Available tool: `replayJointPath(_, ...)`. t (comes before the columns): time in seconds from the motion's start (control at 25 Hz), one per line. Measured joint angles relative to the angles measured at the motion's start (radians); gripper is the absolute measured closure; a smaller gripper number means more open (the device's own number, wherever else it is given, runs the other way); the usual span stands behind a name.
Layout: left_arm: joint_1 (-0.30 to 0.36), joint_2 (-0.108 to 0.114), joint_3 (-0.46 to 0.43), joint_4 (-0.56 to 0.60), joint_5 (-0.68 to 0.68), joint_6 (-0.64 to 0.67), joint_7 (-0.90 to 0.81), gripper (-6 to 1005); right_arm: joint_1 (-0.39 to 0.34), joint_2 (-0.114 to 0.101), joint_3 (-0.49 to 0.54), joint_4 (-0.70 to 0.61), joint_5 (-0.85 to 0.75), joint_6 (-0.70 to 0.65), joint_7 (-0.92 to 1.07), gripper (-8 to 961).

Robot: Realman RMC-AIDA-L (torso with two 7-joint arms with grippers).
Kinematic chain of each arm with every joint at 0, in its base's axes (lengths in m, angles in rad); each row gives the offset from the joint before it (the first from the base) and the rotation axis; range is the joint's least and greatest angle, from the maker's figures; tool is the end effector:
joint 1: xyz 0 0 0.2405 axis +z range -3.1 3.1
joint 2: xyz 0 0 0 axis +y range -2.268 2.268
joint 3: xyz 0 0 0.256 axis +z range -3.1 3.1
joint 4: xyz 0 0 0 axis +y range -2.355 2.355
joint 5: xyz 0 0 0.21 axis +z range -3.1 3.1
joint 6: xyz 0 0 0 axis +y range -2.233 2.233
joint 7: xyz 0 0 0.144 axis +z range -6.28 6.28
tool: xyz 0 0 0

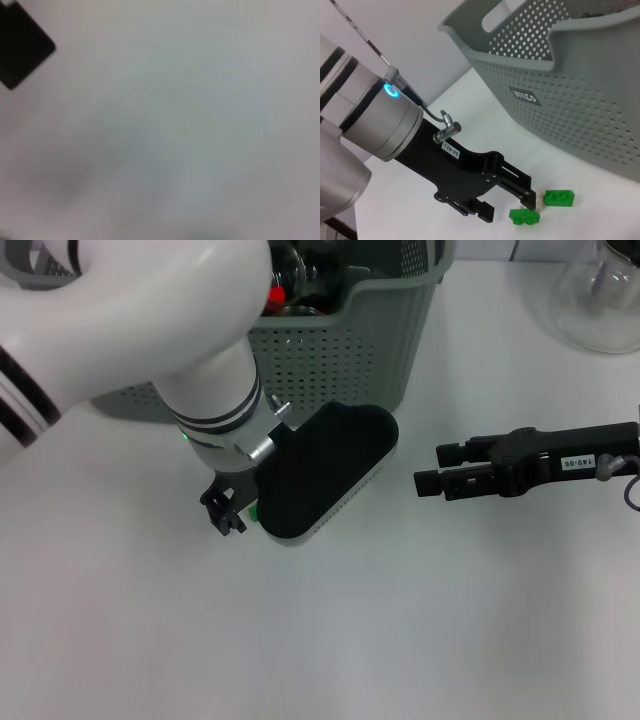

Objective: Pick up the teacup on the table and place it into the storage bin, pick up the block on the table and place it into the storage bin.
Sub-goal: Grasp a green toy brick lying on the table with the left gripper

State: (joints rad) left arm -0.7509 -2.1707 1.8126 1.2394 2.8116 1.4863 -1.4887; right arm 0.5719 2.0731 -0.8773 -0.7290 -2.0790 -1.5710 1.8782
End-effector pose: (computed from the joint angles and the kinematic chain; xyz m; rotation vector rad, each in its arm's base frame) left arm -0.1382 0.3341 -0.0874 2.5857 -1.1750 -1.1065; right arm 0.2420 0.3315 -0.0163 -2.8414 1.1449 0.4958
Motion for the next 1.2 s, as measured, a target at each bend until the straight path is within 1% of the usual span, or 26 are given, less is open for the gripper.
replayJointPath(0.28,-0.021,-0.003,0.033,-0.041,0.001,-0.005,0.001,230,-0.003,-0.001,0.009,0.0,0.0,0.01,-0.002,96)
replayJointPath(0.64,-0.052,-0.005,0.056,-0.096,-0.006,-0.029,0.002,288,-0.003,0.0,0.011,0.0,-0.001,0.019,-0.002,96)
replayJointPath(0.96,-0.075,-0.005,0.064,-0.119,-0.008,-0.05,0.002,339,-0.005,0.001,0.011,0.0,0.0,0.02,-0.002,96)
replayJointPath(1.16,-0.087,-0.008,0.081,-0.139,-0.009,-0.058,0.0,444,-0.004,0.001,0.011,0.0,0.0,0.02,-0.003,96)
replayJointPath(1.2,-0.087,-0.008,0.085,-0.139,-0.01,-0.06,0.0,442,-0.004,0.001,0.011,0.0,0.0,0.021,-0.003,96)
